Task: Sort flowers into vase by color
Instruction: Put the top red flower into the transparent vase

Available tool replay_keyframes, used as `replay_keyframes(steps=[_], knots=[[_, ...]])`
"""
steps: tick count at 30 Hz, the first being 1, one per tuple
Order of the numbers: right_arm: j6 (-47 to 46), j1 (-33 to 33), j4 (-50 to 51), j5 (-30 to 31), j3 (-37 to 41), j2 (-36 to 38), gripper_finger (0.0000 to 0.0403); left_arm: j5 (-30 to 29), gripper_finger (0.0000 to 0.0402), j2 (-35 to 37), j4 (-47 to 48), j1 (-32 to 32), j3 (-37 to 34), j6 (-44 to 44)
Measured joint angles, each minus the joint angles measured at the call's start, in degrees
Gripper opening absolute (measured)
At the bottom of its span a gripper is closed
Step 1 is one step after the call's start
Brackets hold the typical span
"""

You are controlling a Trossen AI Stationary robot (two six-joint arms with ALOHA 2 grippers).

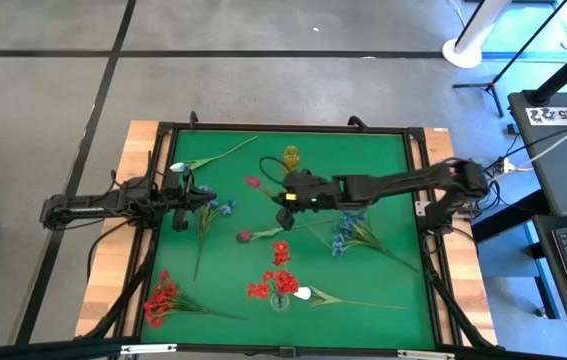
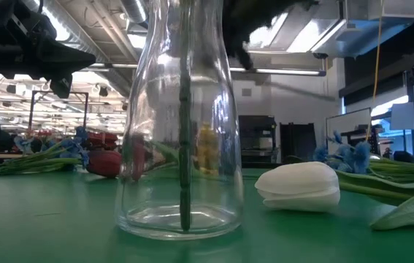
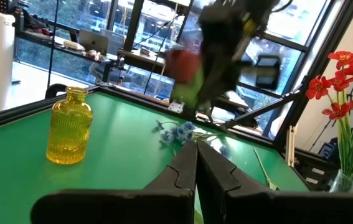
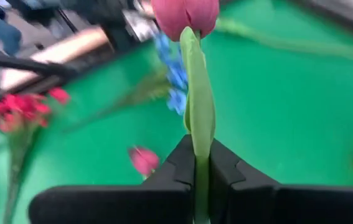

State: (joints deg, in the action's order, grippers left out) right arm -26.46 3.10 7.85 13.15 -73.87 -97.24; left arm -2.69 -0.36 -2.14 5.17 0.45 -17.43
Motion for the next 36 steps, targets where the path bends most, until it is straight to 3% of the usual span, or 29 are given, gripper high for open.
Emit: replay_keyframes(steps=[7,11,17,24,29,36], knots=[[7.18,3.81,-1.34,8.40,-0.02,10.63,0.0012,0.00,0.0000,0.00,-0.01,0.00,0.00,0.00],[13.14,8.21,-7.55,11.94,1.14,15.37,0.0006,-0.02,0.0000,0.00,-0.04,0.01,0.02,0.00],[21.93,15.19,-26.10,12.45,7.46,16.60,0.0007,-0.01,0.0000,0.00,-0.01,0.01,0.02,0.00],[35.05,22.41,-58.20,12.79,18.83,16.57,0.0005,-0.01,0.0000,0.02,-0.03,0.00,0.02,0.00],[45.94,27.56,-73.34,8.59,23.72,16.57,0.0006,-0.01,0.0000,0.00,-0.01,0.00,0.01,0.00],[49.77,31.58,-80.86,-8.46,24.74,14.65,0.0006,-0.01,0.0000,0.00,-0.01,0.00,0.02,0.00]])
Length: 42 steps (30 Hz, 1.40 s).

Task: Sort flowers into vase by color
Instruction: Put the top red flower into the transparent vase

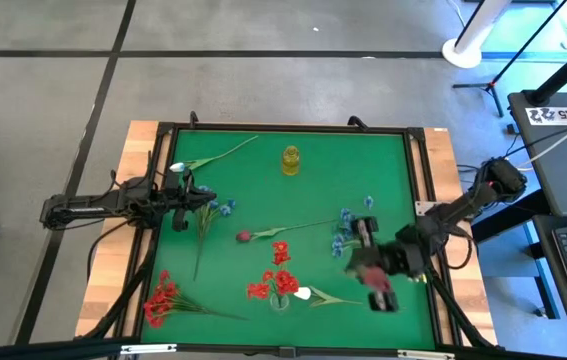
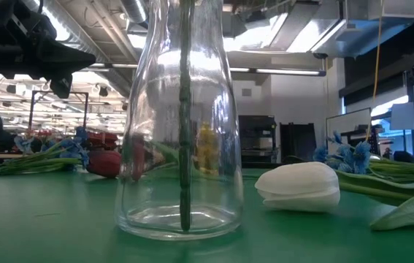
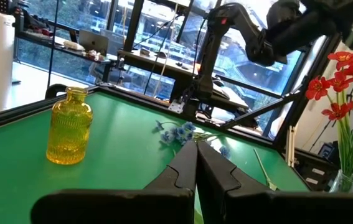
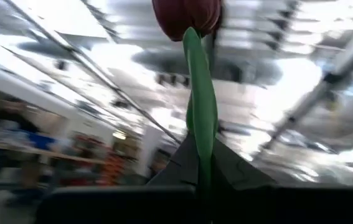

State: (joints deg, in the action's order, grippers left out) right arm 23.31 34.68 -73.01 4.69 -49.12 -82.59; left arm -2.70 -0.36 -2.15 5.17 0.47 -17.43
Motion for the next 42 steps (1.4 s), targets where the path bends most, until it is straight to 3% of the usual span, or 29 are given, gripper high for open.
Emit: replay_keyframes(steps=[10,19,30,42], knots=[[-1.81,0.19,-14.50,-2.76,-2.51,-12.38,0.0007,0.00,0.0000,0.00,-0.02,0.02,0.00,0.00],[-2.30,0.23,-13.95,-2.39,-10.54,-19.32,0.0007,0.00,0.0000,0.00,-0.02,0.00,-0.02,0.00],[-4.70,0.19,-14.65,5.35,-11.08,-24.20,0.0007,0.00,0.0000,0.00,0.00,0.02,-0.02,0.00],[-3.89,-0.99,-13.42,8.81,-11.08,-26.40,0.0007,0.00,0.0000,0.01,0.00,0.02,-0.01,0.00]])
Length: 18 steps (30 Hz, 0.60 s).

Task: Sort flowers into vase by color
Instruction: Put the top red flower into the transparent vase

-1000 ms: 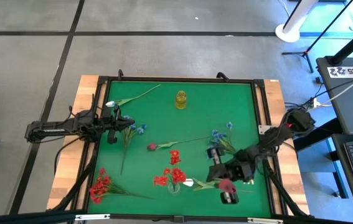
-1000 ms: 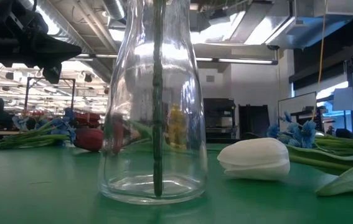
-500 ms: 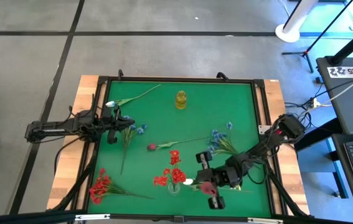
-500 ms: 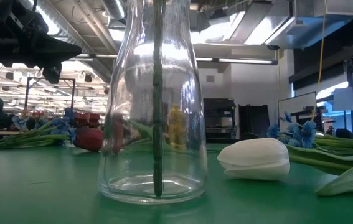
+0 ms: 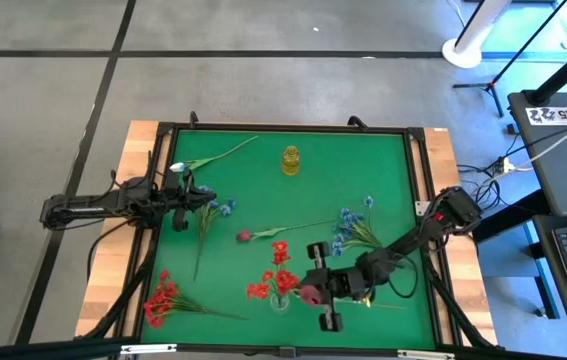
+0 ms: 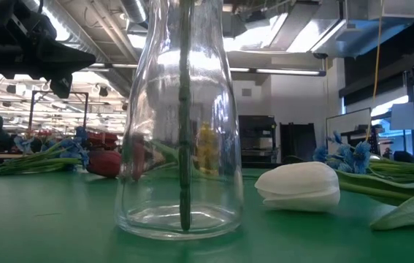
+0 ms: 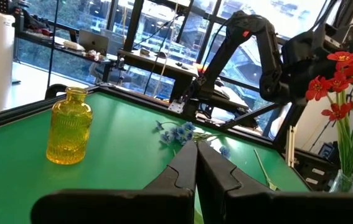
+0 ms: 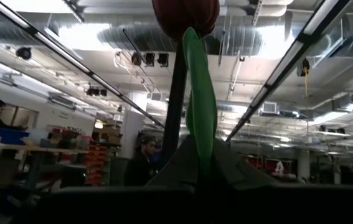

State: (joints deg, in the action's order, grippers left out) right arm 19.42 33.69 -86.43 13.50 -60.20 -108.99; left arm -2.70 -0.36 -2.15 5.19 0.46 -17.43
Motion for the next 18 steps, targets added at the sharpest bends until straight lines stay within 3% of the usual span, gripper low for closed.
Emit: replay_keyframes(steps=[8,18], knots=[[-1.92,0.02,5.88,7.68,0.00,0.02,0.0021,0.00,0.0000,-0.01,0.00,-0.02,-0.01,0.00],[-4.83,0.07,11.24,12.30,0.00,0.04,0.0170,0.00,0.0000,0.02,-0.02,-0.02,0.01,0.00]])
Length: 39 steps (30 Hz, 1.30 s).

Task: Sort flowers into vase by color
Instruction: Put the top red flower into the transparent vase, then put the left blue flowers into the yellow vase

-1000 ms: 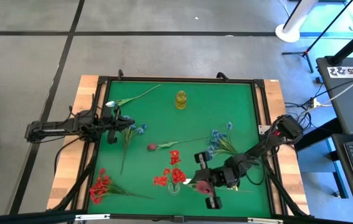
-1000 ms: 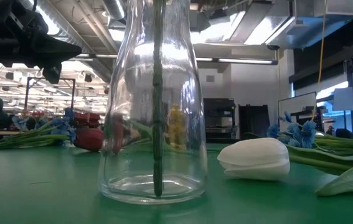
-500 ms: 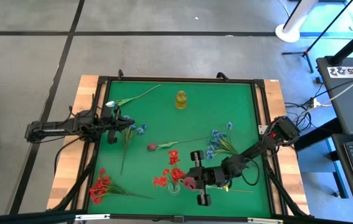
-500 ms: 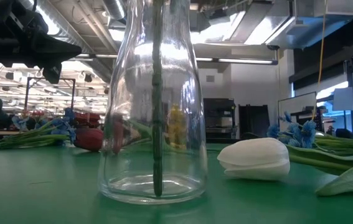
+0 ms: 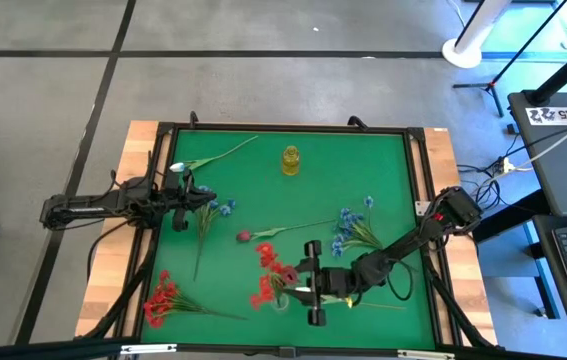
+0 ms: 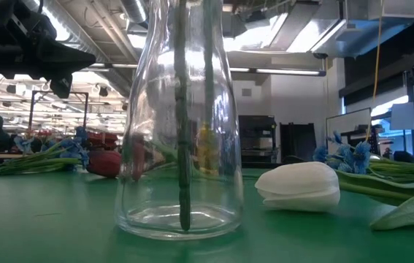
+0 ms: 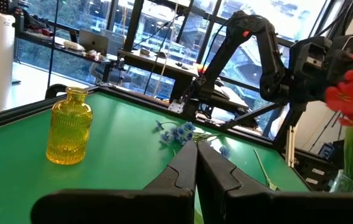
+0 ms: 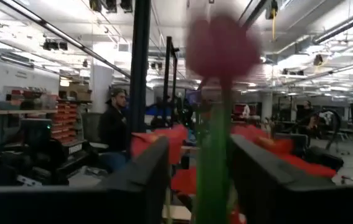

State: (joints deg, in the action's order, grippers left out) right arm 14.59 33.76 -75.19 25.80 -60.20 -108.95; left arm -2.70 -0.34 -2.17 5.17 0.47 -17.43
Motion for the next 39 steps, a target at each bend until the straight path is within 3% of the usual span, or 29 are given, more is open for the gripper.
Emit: replay_keyframes(steps=[3,12,25,27,33,36,39], knots=[[-1.79,0.02,2.04,1.04,0.00,0.21,0.0212,0.00,0.0000,-0.02,0.01,0.01,-0.02,0.00],[-10.30,0.66,24.20,0.60,0.00,8.77,0.0287,0.00,0.0000,-0.02,0.01,0.02,-0.01,0.00],[-7.73,0.76,28.54,1.18,0.00,15.35,0.0346,0.00,0.0000,-0.01,0.02,0.00,0.00,0.00],[-6.89,0.61,31.55,4.01,0.00,17.57,0.0351,0.00,0.0000,-0.01,0.00,0.01,0.00,0.00],[-2.41,0.69,35.63,20.05,0.00,27.62,0.0353,0.00,0.0000,-0.02,0.01,0.00,-0.02,0.00],[-0.91,-1.27,36.91,25.12,-0.01,31.16,0.0353,0.00,0.0000,-0.02,0.02,0.00,0.00,0.00],[-2.60,-4.73,45.07,29.63,-0.02,34.20,0.0353,0.00,0.0000,-0.01,0.01,0.00,-0.01,0.00]])
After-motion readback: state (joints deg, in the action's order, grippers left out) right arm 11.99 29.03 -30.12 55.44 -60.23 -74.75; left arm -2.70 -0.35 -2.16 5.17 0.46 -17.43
